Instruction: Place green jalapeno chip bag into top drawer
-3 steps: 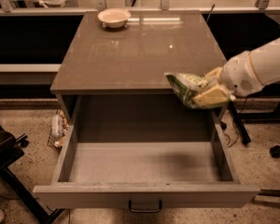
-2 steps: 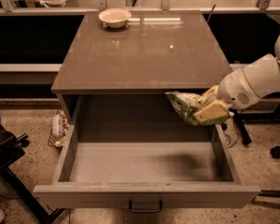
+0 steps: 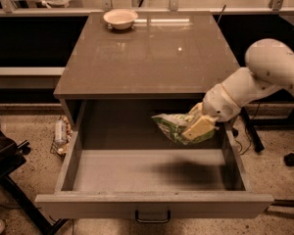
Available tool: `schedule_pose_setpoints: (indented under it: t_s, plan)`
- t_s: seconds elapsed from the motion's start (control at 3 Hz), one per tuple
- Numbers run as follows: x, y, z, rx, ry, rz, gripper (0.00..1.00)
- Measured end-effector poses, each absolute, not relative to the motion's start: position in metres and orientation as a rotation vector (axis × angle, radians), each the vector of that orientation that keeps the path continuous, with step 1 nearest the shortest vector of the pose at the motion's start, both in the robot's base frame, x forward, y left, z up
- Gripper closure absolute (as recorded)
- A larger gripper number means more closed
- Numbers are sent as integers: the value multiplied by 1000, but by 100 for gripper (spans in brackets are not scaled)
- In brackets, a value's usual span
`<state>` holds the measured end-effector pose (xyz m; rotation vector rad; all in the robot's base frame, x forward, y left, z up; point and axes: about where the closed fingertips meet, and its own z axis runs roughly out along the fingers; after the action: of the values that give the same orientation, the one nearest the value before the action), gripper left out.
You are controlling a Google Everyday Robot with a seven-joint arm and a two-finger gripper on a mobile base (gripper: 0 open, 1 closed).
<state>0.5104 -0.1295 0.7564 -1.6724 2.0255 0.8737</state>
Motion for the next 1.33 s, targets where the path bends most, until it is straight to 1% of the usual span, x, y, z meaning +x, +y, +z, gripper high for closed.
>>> schedule_pose_setpoints:
  t_s: [0.33, 1.33]
  plan:
    - [511, -126, 754, -1678, 2023, 880, 82]
    - [511, -121, 751, -1685, 2019, 890, 12]
